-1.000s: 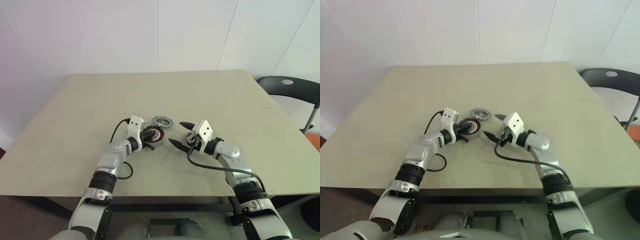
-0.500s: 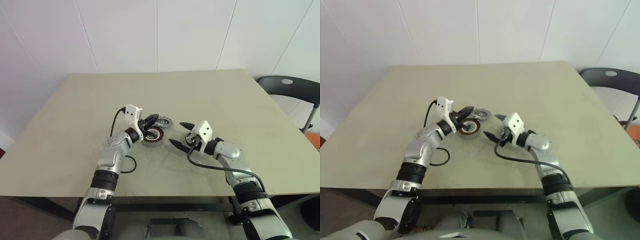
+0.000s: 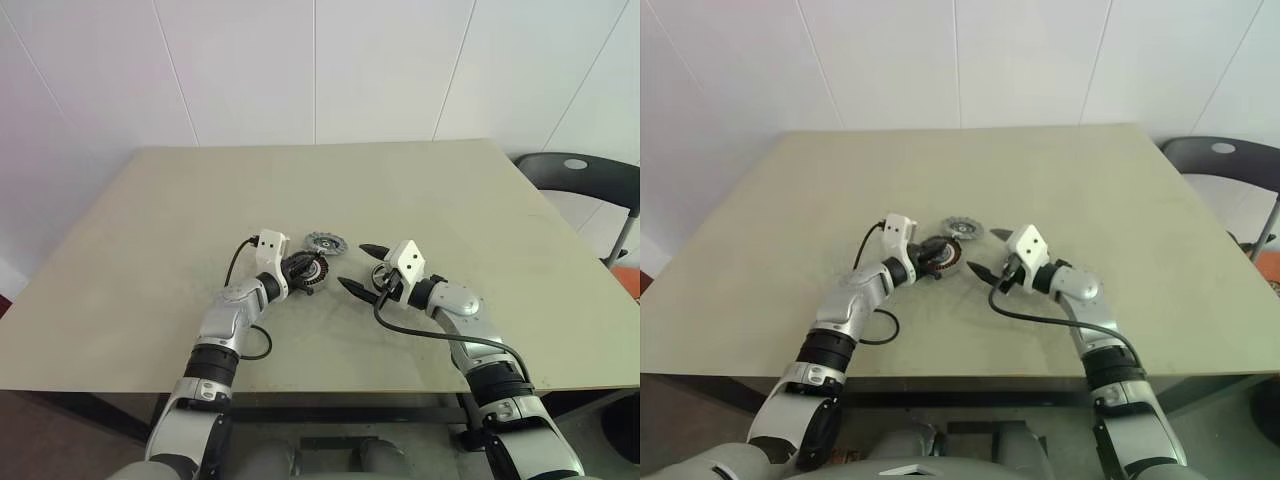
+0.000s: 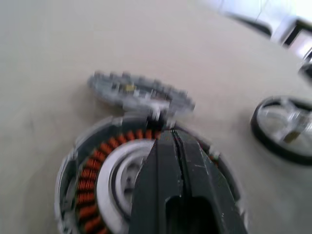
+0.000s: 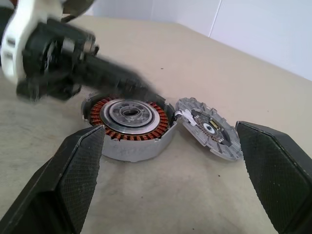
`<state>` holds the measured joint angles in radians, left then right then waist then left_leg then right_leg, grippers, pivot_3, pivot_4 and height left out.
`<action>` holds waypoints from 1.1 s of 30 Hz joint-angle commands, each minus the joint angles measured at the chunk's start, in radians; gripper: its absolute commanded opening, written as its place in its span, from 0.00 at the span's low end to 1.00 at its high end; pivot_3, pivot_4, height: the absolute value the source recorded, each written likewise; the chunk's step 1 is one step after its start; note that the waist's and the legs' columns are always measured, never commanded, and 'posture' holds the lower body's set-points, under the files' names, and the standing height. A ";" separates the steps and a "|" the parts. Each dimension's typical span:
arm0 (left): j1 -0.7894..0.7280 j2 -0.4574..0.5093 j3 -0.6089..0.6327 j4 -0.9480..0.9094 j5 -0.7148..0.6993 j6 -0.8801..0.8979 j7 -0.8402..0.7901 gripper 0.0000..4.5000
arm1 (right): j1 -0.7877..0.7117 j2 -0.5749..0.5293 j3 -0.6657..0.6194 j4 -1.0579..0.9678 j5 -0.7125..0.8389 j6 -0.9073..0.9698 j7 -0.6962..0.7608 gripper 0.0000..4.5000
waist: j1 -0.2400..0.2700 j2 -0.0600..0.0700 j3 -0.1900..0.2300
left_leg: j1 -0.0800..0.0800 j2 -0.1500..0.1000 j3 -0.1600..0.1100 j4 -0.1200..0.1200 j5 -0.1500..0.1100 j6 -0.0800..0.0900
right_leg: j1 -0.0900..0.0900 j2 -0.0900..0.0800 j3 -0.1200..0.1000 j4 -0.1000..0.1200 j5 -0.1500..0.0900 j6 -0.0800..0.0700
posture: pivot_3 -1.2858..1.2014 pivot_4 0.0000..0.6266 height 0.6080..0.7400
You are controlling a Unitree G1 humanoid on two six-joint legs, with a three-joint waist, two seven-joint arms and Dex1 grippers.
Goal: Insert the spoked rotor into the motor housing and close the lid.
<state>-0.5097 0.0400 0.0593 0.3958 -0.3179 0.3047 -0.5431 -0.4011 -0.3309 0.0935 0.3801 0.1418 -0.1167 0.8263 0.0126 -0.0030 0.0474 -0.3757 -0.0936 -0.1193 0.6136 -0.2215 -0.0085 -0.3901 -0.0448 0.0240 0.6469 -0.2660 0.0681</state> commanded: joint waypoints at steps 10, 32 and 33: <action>-0.016 0.053 -0.085 0.044 0.085 0.040 0.019 0.01 | -0.031 0.010 -0.007 -0.010 0.005 -0.025 -0.005 1.00 | 0.000 0.000 0.000 | 0.002 0.000 0.001 0.001 0.000 0.000 | 0.002 0.000 0.000 0.001 0.000 0.001 | 0.52 0.00 1.00; -0.041 0.006 -0.027 0.073 0.052 -0.054 0.025 0.01 | -0.034 0.020 -0.004 -0.015 0.004 -0.023 -0.013 1.00 | 0.001 -0.001 0.000 | 0.001 0.000 0.001 0.000 0.000 0.000 | 0.001 0.000 0.000 0.000 0.000 0.000 | 0.52 0.00 1.00; -0.037 0.018 -0.070 0.112 0.094 -0.001 0.033 0.01 | -0.034 0.021 -0.004 -0.017 0.005 -0.022 -0.013 1.00 | 0.001 -0.001 0.000 | 0.001 0.000 0.001 0.001 0.000 0.000 | 0.001 0.000 0.000 0.000 0.000 0.000 | 0.52 0.00 1.00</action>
<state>-0.5477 0.0502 0.0459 0.4638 -0.2772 0.2346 -0.5172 -0.4079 -0.3186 0.0936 0.3836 0.1409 -0.1175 0.8183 0.0133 -0.0036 0.0471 -0.3738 -0.0938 -0.1184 0.6142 -0.2215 -0.0083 -0.3881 -0.0445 0.0243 0.6473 -0.2662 0.0685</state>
